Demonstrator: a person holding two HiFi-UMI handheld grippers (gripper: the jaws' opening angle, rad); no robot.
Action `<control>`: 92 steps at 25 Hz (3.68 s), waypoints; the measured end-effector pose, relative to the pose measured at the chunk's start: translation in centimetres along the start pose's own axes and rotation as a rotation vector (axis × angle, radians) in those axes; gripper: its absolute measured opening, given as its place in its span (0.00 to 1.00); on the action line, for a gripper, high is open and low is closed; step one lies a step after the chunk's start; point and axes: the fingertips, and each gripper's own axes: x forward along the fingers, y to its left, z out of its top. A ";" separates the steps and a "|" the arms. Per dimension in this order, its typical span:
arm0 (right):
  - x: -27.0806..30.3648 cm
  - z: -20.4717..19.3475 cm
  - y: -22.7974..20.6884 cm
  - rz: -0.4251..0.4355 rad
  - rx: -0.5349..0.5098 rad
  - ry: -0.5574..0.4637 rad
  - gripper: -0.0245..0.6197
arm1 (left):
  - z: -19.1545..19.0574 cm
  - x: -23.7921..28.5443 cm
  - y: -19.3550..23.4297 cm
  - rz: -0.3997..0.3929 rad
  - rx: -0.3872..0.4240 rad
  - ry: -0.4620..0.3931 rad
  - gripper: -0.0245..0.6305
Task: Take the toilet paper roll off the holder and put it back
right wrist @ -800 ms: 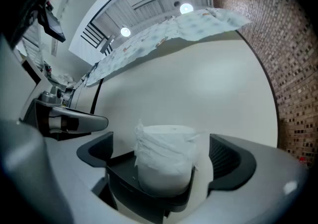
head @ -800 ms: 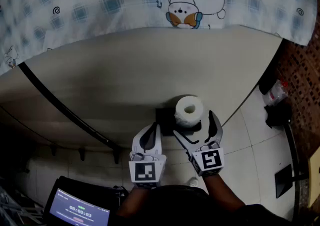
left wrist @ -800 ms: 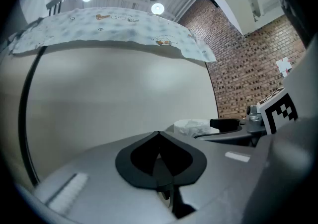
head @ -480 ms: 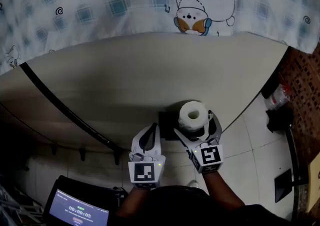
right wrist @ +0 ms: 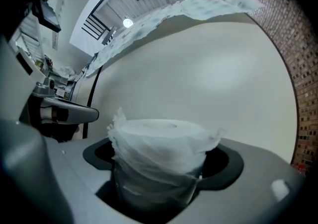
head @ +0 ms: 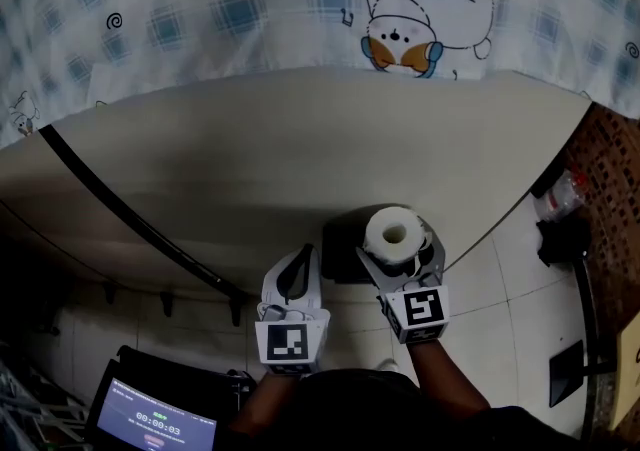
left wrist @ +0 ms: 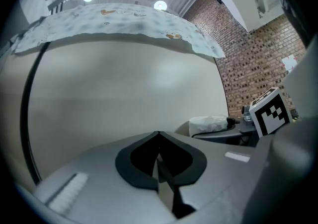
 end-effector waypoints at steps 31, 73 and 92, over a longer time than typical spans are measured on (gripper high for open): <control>-5.6 3.2 -0.9 -0.001 -0.018 -0.064 0.76 | -12.4 -2.2 -2.3 0.048 0.047 0.245 0.07; -6.4 3.3 -1.6 -0.004 0.005 -0.062 0.76 | -17.0 -0.7 -5.3 -0.114 0.069 0.361 0.07; -6.0 2.8 -2.1 -0.009 0.009 -0.033 0.76 | -17.1 0.1 -6.1 -0.217 0.066 0.341 0.18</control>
